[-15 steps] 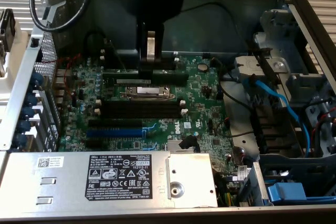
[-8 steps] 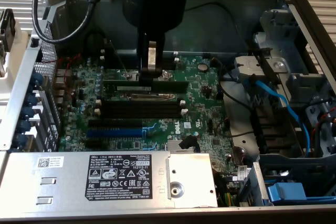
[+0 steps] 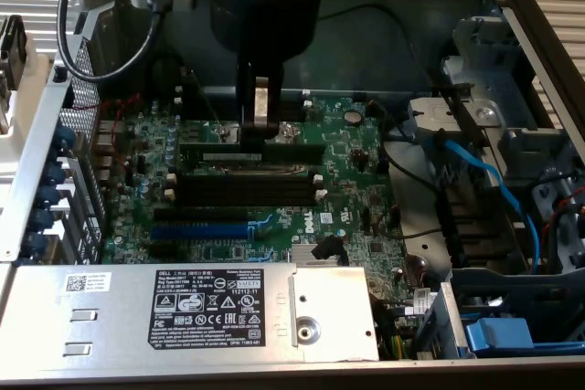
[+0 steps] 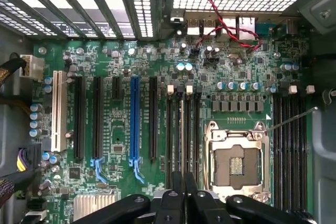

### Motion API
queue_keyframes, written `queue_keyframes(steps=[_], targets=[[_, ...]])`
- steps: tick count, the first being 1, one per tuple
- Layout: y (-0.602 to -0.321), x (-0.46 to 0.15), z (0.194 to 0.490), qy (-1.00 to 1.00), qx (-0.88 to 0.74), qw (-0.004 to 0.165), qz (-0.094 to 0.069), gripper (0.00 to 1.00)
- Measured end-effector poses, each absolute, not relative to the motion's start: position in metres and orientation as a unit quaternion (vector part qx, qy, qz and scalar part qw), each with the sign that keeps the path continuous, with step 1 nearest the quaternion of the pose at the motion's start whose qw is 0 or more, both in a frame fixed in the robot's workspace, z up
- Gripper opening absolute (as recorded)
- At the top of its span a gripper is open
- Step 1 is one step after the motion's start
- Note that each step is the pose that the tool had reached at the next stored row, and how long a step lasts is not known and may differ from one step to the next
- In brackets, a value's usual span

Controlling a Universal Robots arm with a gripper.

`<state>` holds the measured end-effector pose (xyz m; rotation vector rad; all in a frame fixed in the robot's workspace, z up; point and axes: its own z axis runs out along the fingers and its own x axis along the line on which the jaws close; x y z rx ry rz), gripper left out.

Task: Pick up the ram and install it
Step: 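Insert the ram into the slot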

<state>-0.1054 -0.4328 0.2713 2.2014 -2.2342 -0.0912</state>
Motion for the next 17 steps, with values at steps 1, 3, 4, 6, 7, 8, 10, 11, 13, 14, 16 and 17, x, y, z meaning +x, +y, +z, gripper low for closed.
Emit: queue_keyframes(steps=[1,3,4,6,7,8,10,11,13,14,16,17], targets=[[-0.433,-0.106,0.269,-0.712,0.702,0.002,-0.029,0.12],[-0.433,-0.106,0.268,-0.712,0.702,0.002,-0.029,0.12],[-0.433,-0.106,0.267,-0.712,0.702,0.002,-0.029,0.12],[-0.436,-0.106,0.265,-0.712,0.702,0.002,-0.029,0.12],[-0.437,-0.106,0.264,-0.712,0.702,0.002,-0.029,0.12],[-0.437,-0.106,0.263,-0.712,0.702,0.002,-0.029,0.12],[-0.438,-0.106,0.262,-0.711,0.702,0.002,-0.029,0.12],[-0.438,-0.106,0.262,-0.711,0.703,0.002,-0.029,0.12],[-0.438,-0.106,0.261,-0.711,0.703,0.002,-0.029,0.12],[-0.439,-0.106,0.26,-0.711,0.703,0.002,-0.029,0.12],[-0.441,-0.106,0.26,-0.71,0.703,0.002,-0.029,0.12],[-0.441,-0.106,0.259,-0.71,0.703,0.002,-0.029,0.12]])
